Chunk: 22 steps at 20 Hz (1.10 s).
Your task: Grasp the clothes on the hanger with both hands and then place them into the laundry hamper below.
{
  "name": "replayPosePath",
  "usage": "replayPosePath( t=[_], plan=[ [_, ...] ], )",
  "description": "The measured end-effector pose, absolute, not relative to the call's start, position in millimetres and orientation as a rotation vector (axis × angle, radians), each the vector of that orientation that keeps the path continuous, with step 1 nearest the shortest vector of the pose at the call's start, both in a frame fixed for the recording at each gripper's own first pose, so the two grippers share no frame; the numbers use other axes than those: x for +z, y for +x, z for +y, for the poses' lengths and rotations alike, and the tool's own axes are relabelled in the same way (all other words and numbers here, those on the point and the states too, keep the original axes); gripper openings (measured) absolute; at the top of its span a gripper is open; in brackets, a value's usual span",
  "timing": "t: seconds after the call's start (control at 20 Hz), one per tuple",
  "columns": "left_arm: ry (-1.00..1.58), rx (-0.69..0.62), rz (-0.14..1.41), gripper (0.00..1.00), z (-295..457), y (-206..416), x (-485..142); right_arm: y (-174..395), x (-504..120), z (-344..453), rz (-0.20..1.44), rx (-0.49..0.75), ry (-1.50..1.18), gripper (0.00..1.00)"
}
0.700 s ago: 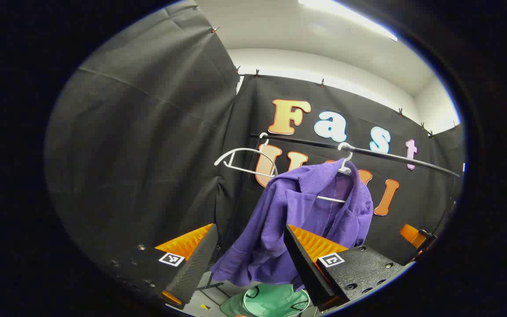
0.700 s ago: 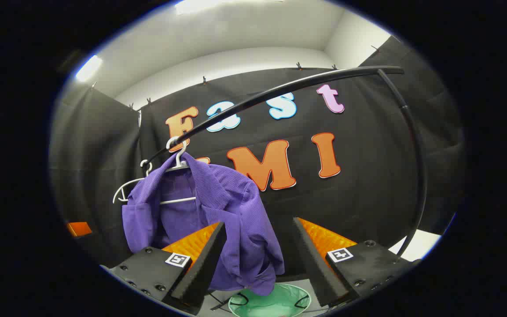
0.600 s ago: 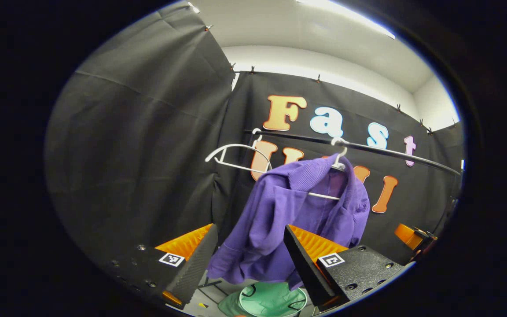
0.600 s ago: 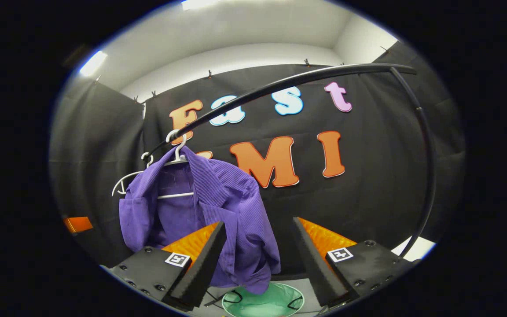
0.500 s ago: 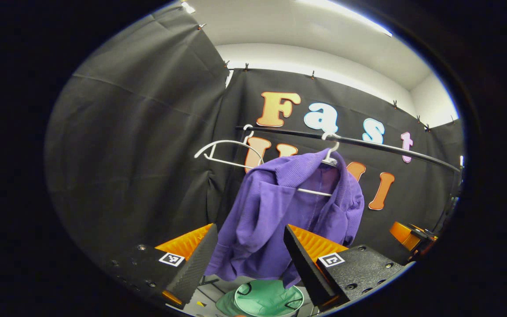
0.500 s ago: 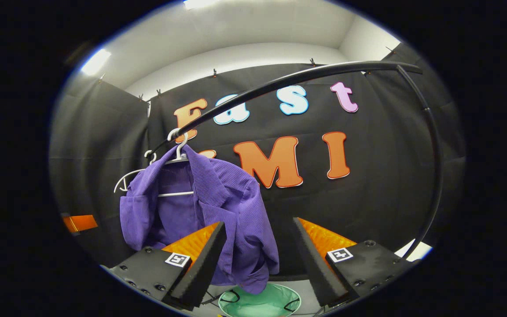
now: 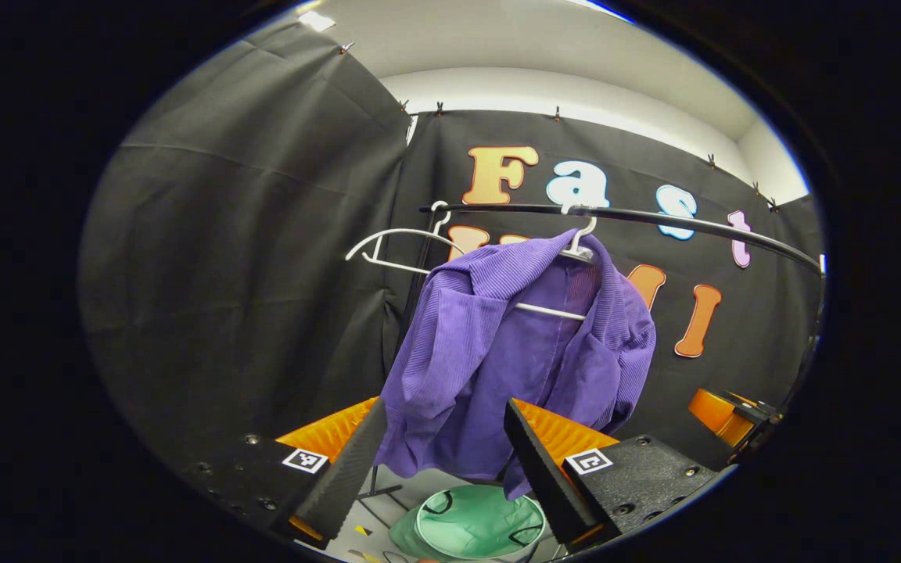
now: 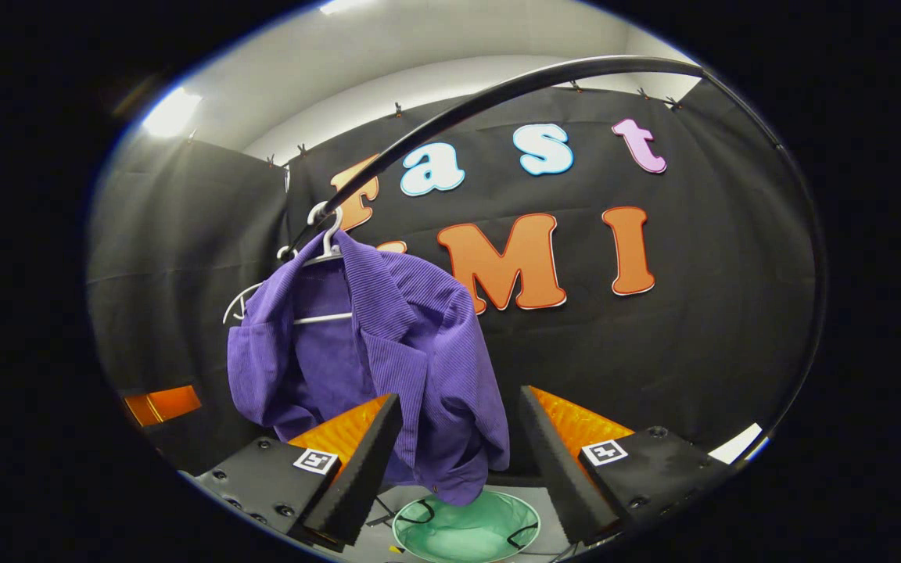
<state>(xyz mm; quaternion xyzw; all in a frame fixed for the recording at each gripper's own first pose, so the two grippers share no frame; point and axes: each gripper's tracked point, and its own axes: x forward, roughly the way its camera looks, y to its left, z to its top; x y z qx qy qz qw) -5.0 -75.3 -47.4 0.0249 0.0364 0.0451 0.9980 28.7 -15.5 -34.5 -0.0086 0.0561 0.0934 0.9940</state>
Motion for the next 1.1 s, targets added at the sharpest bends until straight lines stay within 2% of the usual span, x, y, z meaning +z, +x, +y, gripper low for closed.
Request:
replayPosePath(
  t=[0.05, 0.1, 0.35, 0.4, 0.5, 0.55, 1.0, 1.05, 1.1],
  plan=[
    [0.049, 0.091, 0.075, 0.92, -75.3, -3.8, -48.5, 29.6, -37.3, -12.4, 0.117, 0.196, -0.019, 0.98],
    [0.05, 0.09, 0.078, 0.92, -74.8, -2.1, -48.8, 30.4, -40.0, -8.6, 0.121, 0.203, -0.019, 1.0],
    [0.067, 0.069, 0.094, 0.92, -70.6, 16.9, -47.0, 44.2, -54.0, 15.6, 0.146, 0.217, -0.019, 0.98],
    [0.07, 0.059, 0.092, 0.95, -68.1, 22.0, -45.4, 47.9, -55.9, 22.2, 0.148, 0.216, -0.021, 0.89],
    [0.077, 0.034, 0.097, 0.92, -66.0, 33.8, -44.2, 55.8, -60.5, 35.1, 0.147, 0.21, -0.029, 0.89],
    [0.086, 0.021, 0.094, 0.95, -65.7, 39.2, -42.3, 59.2, -61.7, 41.9, 0.146, 0.208, -0.037, 0.89],
    [0.075, -0.105, 0.127, 0.95, -54.9, 66.9, -51.0, 103.6, -85.6, 88.3, 0.141, 0.157, -0.097, 0.89],
    [0.07, -0.114, 0.132, 0.95, -51.6, 69.3, -51.9, 111.1, -89.7, 89.7, 0.144, 0.144, -0.101, 0.98],
    [0.065, -0.121, 0.137, 0.95, -47.2, 71.3, -53.2, 117.0, -93.4, 90.0, 0.148, 0.127, -0.104, 0.98]
  ],
)
